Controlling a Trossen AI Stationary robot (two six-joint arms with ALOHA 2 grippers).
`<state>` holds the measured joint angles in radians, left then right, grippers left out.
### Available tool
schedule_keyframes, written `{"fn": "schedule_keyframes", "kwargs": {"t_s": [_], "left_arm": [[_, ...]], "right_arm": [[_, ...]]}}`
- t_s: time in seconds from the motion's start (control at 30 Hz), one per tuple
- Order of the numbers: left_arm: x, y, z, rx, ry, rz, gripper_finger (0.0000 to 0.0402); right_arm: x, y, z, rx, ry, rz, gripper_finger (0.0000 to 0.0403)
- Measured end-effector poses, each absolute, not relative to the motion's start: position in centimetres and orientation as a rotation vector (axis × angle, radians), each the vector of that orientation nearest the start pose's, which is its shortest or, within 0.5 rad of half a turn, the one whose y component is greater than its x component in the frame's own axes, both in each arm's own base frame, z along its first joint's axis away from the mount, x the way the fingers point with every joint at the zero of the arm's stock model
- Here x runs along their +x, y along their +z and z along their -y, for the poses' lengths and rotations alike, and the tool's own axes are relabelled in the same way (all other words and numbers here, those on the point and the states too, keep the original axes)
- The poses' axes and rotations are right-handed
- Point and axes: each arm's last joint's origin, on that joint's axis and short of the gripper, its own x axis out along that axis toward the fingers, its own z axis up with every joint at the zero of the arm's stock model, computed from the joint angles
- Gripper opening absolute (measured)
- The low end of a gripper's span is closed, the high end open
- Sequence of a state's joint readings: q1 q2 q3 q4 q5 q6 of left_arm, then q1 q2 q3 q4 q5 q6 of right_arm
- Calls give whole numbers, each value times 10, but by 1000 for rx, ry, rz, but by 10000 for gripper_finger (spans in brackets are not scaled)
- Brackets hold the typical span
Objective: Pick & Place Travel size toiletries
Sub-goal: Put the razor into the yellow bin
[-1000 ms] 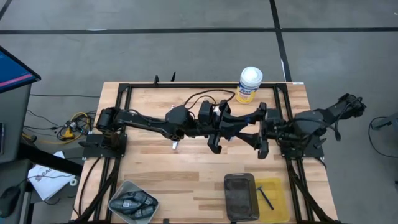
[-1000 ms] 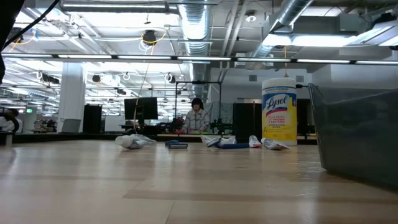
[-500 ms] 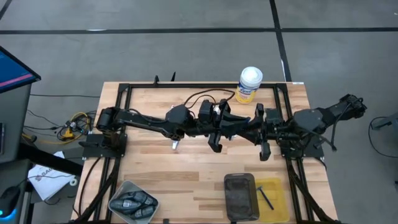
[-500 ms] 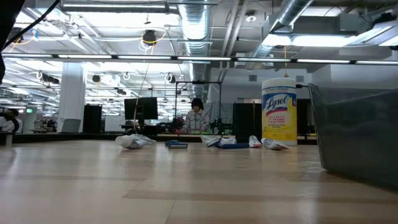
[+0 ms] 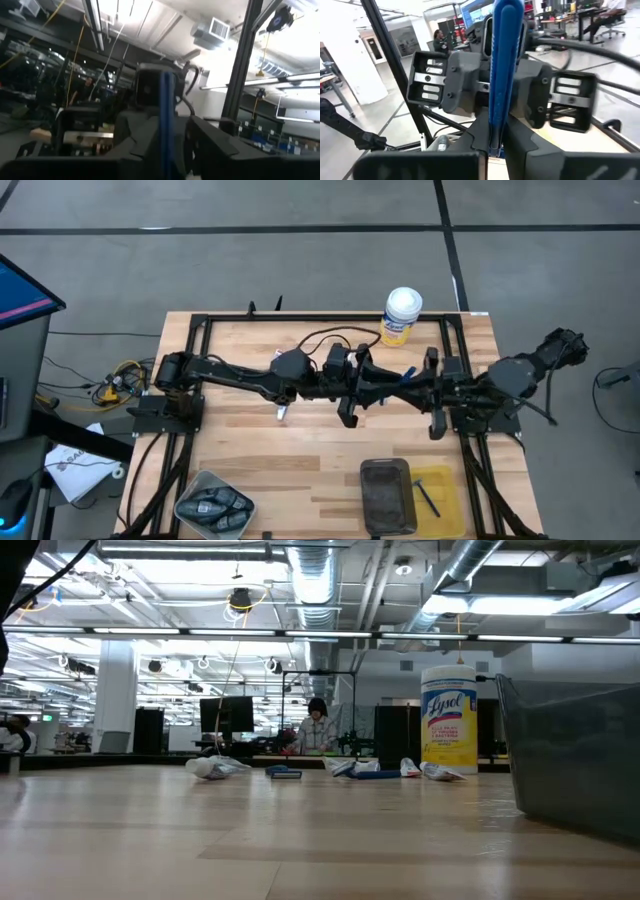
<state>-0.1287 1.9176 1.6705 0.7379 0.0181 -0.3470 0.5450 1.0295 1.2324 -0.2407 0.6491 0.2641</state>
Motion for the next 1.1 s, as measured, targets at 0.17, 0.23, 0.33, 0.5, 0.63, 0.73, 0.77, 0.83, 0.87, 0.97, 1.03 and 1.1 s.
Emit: {"fn": "schedule_keyframes", "kwargs": {"t_s": [0.17,0.23,0.33,0.5,0.63,0.73,0.77,0.83,0.87,0.97,1.03,1.1], "left_arm": [[442,394,57,-357,-234,351,172],[436,397,55,-331,-214,256,196],[420,405,51,-250,-165,127,221],[387,416,43,-145,-24,39,235],[358,422,34,-137,71,56,230],[337,423,27,-146,133,68,223],[331,421,25,-147,151,61,221],[321,419,20,-148,181,66,217],[315,418,18,-148,197,63,216],[304,415,12,-165,220,71,214],[298,410,9,-170,232,61,214],[294,407,6,-170,246,56,217]], "right_arm": [[157,432,-94,320,-141,-69,21],[146,422,-96,386,-175,-142,21],[132,400,-102,519,-227,-290,21],[117,351,-122,742,-399,-571,21],[118,308,-151,862,-564,-851,21],[119,283,-177,945,-642,-993,21],[119,276,-185,962,-653,-1030,21],[120,264,-200,1000,-673,-1090,21],[121,259,-208,1016,-681,-1114,21],[126,244,-226,1055,-689,-1190,21],[130,236,-236,1075,-679,-1214,21],[135,228,-243,1085,-688,-1255,22]]}}
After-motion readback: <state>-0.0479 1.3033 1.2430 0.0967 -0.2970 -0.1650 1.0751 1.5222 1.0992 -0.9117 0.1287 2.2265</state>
